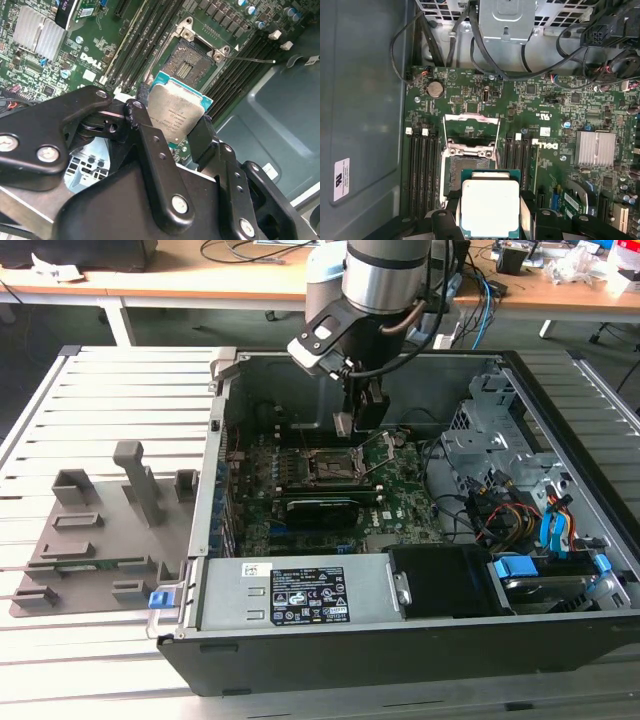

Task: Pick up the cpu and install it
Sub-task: 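Place the cpu into insertion slot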

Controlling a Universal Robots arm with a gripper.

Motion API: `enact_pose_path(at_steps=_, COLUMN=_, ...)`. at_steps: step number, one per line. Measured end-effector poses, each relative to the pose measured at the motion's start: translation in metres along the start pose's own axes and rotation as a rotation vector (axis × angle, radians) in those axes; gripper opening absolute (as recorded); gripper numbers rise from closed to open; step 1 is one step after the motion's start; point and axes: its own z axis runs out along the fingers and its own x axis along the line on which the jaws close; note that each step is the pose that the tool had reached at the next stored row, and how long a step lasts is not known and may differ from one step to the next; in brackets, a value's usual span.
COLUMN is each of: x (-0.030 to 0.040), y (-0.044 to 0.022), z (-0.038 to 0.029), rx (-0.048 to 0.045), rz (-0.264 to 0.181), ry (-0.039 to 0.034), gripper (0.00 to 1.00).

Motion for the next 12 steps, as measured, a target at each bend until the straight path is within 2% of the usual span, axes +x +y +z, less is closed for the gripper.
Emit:
enact_pose_path(at_steps=3, x=-0.0001, y=0.0001, z=0.0048, rx=0.0000, rz=0.000, ry=0.0000, gripper=0.55)
enact_pose_path(at_steps=12, x=-0.0003, y=0.0002, z=0.0126, rx=0.0000, rz=0.000, ry=0.0000, gripper=0.55)
